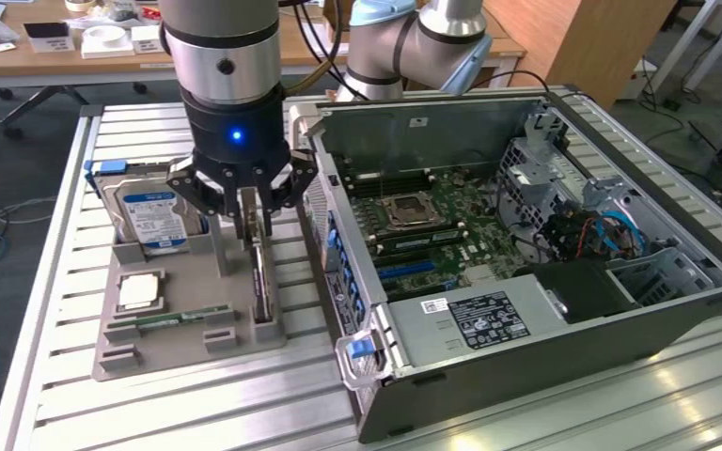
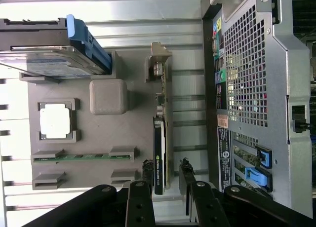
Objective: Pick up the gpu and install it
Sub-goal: 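Pick up the gpu and move the gpu toward the slot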
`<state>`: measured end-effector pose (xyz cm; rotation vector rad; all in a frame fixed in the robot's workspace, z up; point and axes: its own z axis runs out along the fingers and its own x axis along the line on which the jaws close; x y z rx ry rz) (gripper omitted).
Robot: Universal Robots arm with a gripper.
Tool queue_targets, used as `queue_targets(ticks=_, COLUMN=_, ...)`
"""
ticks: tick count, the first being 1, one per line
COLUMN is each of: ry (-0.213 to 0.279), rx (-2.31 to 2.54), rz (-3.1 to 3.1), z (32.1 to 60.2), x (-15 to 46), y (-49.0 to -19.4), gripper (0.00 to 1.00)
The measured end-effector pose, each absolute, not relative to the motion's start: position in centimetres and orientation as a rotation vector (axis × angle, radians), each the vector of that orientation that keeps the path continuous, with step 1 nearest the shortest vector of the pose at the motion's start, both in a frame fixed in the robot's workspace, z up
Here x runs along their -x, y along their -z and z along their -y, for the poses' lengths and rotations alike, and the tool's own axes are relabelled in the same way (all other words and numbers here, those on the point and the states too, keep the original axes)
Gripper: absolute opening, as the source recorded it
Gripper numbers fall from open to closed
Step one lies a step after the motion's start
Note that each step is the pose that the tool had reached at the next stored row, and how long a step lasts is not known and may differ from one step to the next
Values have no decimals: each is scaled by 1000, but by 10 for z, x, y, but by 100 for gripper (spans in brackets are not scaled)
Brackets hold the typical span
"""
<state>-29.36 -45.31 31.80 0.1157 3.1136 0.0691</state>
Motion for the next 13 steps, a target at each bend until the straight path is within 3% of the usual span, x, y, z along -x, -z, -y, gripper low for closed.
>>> queue_targets(ticks=13, ry=-69, rx=-116, rz=-3114, z=453, x=294, y=-314, gripper=36)
